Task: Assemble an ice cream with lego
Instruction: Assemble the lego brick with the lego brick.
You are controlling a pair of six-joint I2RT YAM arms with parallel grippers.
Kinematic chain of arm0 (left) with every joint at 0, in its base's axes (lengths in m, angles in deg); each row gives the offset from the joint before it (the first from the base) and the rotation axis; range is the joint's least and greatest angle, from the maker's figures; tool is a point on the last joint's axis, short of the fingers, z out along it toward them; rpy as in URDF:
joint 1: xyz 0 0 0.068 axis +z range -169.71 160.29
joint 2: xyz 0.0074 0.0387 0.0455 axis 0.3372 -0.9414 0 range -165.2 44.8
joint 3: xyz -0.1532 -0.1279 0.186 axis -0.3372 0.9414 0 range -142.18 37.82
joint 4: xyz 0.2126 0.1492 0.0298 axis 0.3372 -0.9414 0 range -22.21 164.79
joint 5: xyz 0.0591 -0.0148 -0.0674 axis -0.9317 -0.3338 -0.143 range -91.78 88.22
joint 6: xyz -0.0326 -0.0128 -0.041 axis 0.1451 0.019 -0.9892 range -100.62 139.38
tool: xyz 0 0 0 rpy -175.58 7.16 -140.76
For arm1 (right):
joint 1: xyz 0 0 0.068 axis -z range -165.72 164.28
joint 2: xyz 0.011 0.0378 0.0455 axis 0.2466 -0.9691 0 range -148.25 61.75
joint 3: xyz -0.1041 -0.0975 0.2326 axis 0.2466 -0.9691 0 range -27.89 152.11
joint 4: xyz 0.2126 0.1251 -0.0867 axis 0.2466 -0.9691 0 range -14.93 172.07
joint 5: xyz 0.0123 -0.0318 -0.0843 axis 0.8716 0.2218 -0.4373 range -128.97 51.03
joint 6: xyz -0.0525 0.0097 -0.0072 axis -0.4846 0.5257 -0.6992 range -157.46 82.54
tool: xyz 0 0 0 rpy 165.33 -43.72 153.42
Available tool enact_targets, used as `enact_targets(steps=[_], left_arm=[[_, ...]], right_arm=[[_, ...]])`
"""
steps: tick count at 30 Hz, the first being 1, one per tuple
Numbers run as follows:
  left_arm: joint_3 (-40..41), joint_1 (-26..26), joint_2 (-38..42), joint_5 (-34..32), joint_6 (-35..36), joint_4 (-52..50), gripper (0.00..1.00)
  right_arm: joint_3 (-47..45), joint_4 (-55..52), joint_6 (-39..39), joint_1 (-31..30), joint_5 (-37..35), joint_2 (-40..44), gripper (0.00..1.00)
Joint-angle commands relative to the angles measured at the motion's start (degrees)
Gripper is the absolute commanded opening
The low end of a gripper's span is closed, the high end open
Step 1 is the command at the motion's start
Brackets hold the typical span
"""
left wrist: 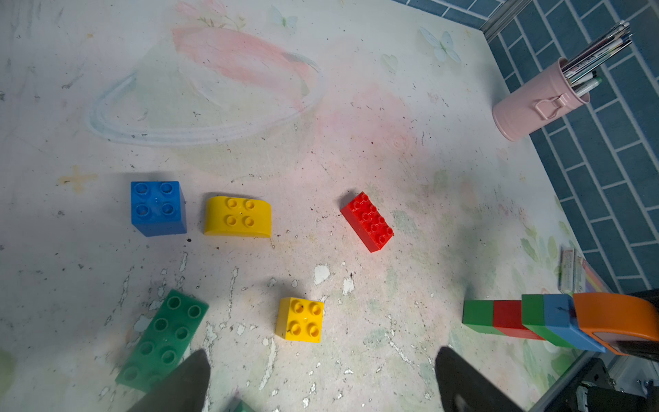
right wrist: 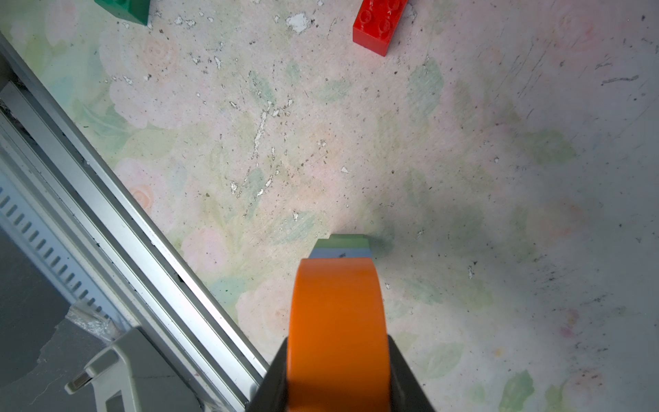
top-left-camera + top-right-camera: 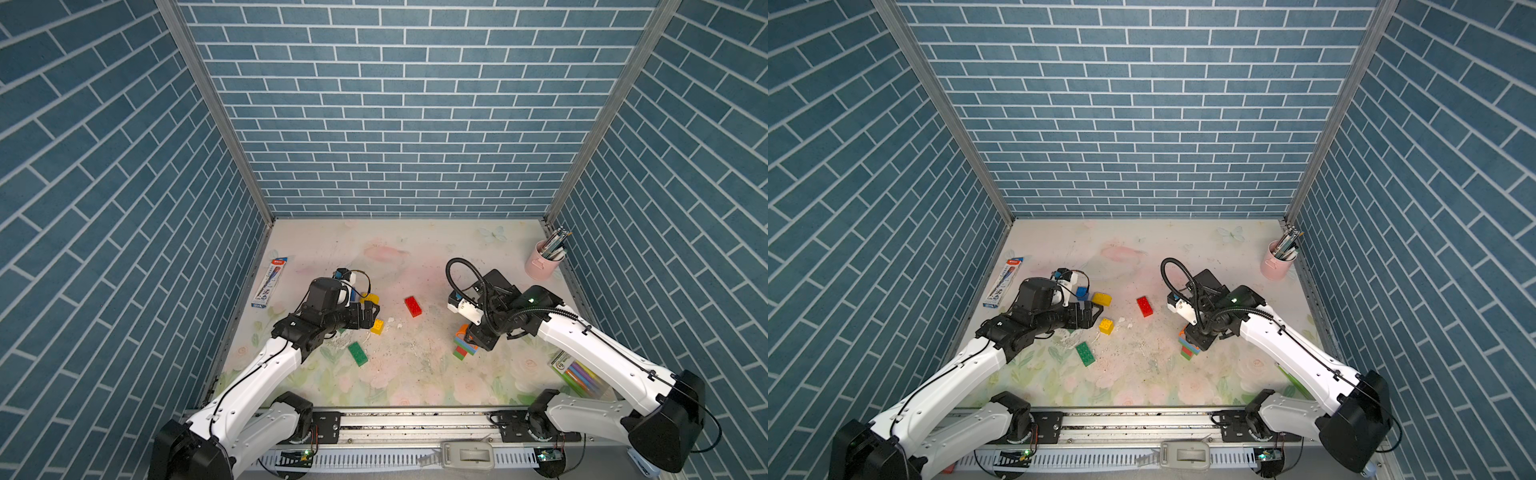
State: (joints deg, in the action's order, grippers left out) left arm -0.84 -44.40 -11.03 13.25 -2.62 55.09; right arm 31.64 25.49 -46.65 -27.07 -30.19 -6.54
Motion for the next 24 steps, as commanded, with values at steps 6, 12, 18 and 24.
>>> enact_targets(steps=[6, 12, 18, 24], left_arm=[[-1.11, -0.28, 0.59, -0.44, 0.91, -1.04, 1.00], [-1.09, -0.33, 0.65, -0.44, 0.91, -1.12, 0.99], [-1.13, -0.28, 0.57, -0.44, 0.91, -1.04, 1.00], [-1.15, -0.31, 0.70, -0.45, 0.86, -1.22, 1.00]], right_arm=[[2.00, -1.12, 2.23, 0.12, -0.24, 0.24, 0.00], [2.16, -0.90, 2.67, 0.12, -0.46, 0.17, 0.00], [2.61, -0.03, 2.62, 0.08, -0.77, 1.40, 0.00], [2.57, -0.45, 2.42, 0.03, -0.09, 0.43, 0.00]])
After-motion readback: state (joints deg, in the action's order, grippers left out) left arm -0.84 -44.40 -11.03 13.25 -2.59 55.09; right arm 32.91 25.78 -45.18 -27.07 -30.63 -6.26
